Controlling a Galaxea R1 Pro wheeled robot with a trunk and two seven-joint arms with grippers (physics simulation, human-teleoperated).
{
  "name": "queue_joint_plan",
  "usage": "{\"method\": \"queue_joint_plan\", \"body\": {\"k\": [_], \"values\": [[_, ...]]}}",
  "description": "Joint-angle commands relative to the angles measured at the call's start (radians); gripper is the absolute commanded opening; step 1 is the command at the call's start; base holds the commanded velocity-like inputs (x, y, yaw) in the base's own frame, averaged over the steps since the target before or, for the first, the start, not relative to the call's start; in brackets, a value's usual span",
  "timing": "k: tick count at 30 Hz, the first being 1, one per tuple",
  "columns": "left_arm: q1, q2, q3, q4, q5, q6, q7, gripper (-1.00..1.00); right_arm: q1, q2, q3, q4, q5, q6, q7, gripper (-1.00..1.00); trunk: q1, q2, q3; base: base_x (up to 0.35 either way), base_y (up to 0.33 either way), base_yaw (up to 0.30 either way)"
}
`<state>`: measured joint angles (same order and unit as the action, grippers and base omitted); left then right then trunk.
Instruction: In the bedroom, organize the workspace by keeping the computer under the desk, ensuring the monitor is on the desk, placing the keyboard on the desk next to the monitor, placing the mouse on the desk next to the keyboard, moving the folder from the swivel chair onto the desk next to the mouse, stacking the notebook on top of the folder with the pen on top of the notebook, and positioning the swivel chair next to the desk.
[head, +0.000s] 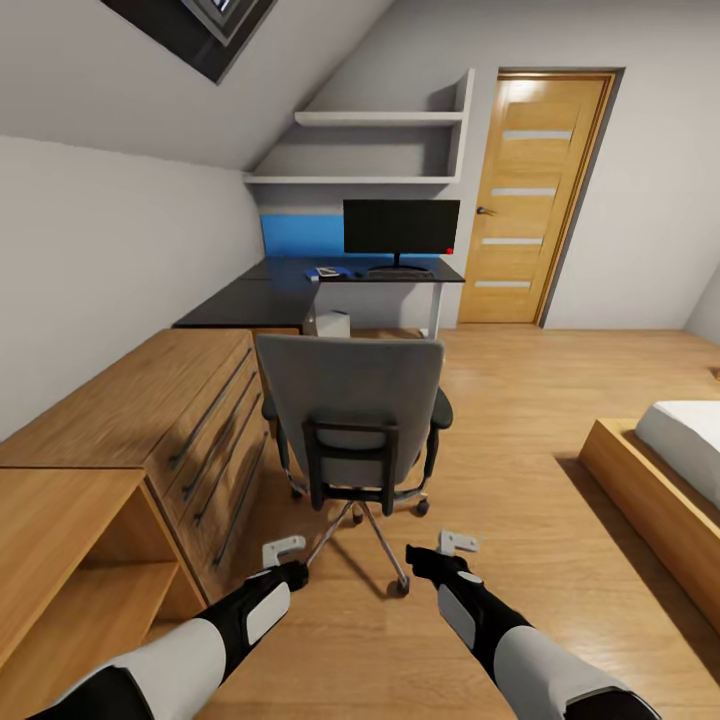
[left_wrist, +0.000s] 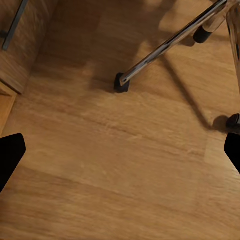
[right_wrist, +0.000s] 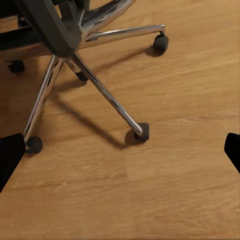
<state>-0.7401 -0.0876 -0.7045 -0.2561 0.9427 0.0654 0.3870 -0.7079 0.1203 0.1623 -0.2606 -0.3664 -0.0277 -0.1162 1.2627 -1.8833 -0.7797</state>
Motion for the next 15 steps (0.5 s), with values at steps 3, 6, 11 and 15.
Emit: {"method": "queue_joint_plan", "body": {"k": [3,6,11,15], "values": [[-0.001,-0.001,-0.009,-0.001,0.003,0.003,0.008,1.0,-0.001,-0.001,0.021,-0.003,-0.033,-0.003,-0.003,1.0,0.011,-0.022,-0.01,0.0,0.0,0.0],[-0.001,-0.002,-0.009,0.0,0.003,0.002,0.008,1.0,-0.001,-0.002,0.037,-0.004,-0.029,0.0,-0.002,1.0,0.023,-0.043,-0.02,0.0,0.0,0.0],[-0.001,-0.003,-0.008,0.0,0.002,-0.005,0.009,1.0,-0.001,-0.002,0.084,-0.006,0.004,0.001,-0.001,1.0,0.042,-0.078,-0.035,0.0,0.0,0.0],[-0.001,-0.002,-0.007,0.0,0.002,-0.027,0.009,1.0,-0.001,-0.002,0.099,-0.011,0.013,0.002,-0.001,1.0,0.057,-0.106,-0.048,0.0,0.0,0.0]]}}
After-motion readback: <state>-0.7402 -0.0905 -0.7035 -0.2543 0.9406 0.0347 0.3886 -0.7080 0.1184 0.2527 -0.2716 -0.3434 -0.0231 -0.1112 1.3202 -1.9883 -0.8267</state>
